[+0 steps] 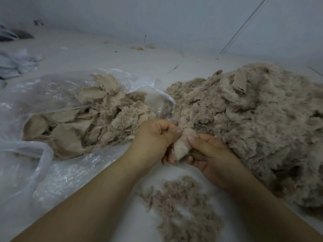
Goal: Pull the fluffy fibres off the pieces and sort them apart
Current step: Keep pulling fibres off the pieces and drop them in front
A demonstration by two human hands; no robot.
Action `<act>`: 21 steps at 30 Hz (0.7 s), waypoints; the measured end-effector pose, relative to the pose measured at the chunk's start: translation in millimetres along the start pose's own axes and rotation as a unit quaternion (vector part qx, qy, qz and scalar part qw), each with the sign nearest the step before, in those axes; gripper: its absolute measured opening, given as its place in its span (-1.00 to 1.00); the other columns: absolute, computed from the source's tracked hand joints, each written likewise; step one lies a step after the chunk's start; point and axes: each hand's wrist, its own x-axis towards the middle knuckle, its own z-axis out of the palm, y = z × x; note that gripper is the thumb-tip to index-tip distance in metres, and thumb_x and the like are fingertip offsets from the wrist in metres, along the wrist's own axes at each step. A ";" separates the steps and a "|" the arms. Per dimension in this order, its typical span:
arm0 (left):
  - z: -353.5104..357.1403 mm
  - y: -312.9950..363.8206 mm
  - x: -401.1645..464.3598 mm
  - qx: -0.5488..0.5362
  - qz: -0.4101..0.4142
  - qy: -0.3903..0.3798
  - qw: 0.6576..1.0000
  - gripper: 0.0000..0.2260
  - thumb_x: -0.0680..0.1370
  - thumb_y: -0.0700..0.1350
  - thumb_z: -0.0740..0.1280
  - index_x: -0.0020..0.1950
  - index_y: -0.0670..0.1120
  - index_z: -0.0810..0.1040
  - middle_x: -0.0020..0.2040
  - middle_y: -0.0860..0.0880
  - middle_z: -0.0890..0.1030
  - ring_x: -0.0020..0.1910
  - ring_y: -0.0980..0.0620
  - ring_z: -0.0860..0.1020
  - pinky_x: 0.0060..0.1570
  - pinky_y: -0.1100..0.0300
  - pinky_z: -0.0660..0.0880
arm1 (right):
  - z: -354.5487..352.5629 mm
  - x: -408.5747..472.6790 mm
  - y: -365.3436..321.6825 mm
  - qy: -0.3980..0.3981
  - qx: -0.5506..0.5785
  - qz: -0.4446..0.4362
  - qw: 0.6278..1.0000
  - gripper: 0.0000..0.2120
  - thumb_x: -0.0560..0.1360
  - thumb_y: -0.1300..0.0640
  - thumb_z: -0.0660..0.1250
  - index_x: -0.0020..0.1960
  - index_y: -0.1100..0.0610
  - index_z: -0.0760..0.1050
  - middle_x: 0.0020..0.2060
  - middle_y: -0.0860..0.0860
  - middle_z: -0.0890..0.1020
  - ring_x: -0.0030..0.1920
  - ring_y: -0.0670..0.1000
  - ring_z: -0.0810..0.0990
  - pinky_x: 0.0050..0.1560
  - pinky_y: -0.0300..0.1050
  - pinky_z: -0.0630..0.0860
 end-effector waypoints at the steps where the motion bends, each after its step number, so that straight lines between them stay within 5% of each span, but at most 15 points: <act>1: 1.2 0.6 -0.9 0.005 -0.004 -0.010 1.000 -0.79 0.59 -0.18 0.33 -0.18 -0.26 0.60 -0.50 -0.26 0.50 -0.66 -0.04 0.40 -0.65 0.27 0.30 | 0.2 -0.3 -0.2 0.002 -0.009 0.003 1.000 -0.62 0.37 0.06 0.41 0.02 0.35 0.57 -0.21 0.22 0.62 -0.28 0.06 0.52 -0.39 -0.26 0.47; 5: 3.7 2.1 -1.8 0.016 0.010 0.032 0.999 -0.72 0.60 -0.16 0.32 -0.21 -0.35 0.56 -0.54 -0.23 0.46 -0.69 -0.02 0.37 -0.67 0.28 0.26 | 1.7 -1.6 0.5 0.005 0.000 0.012 1.000 -0.52 0.42 0.09 0.37 0.10 0.51 0.45 -0.20 0.26 0.46 -0.38 0.05 0.37 -0.45 -0.26 0.41; 11: -2.1 2.4 0.6 0.001 0.009 0.086 0.996 -0.71 0.64 -0.17 0.24 -0.22 -0.28 0.54 -0.52 -0.14 0.51 -0.70 -0.02 0.36 -0.66 0.30 0.25 | 2.8 1.2 1.4 0.004 0.027 -0.011 1.000 -0.54 0.45 0.08 0.31 0.08 0.49 0.50 -0.32 0.15 0.55 -0.41 -0.05 0.36 -0.46 -0.29 0.33; 15: -12.7 3.1 2.7 -0.014 0.015 0.132 0.991 -0.70 0.66 -0.17 0.19 -0.22 -0.26 0.52 -0.51 -0.12 0.52 -0.69 -0.02 0.35 -0.65 0.30 0.22 | 2.6 0.5 1.4 0.003 0.062 -0.008 0.998 -0.78 0.45 0.10 0.30 -0.25 0.22 0.60 -0.55 -0.03 0.53 -0.55 -0.15 0.41 -0.52 -0.33 0.34; 17: -17.7 3.9 3.5 0.005 0.001 0.121 0.993 -0.66 0.64 -0.15 0.24 -0.32 -0.20 0.51 -0.52 -0.14 0.49 -0.69 -0.02 0.33 -0.64 0.32 0.19 | 2.6 0.8 2.0 0.003 0.068 -0.014 0.998 -0.70 0.46 0.10 0.28 -0.41 0.09 0.60 -0.60 -0.07 0.49 -0.58 -0.18 0.41 -0.51 -0.35 0.34; 21: -8.7 7.6 -0.8 0.054 -0.027 0.036 0.998 -0.67 0.52 -0.04 0.42 -0.35 -0.22 0.52 -0.53 -0.15 0.49 -0.66 -0.01 0.36 -0.63 0.32 0.23 | 3.6 -0.4 0.0 -0.011 0.051 -0.017 0.998 -0.67 0.48 0.07 0.26 -0.41 0.05 0.62 -0.58 -0.09 0.51 -0.53 -0.19 0.45 -0.44 -0.34 0.34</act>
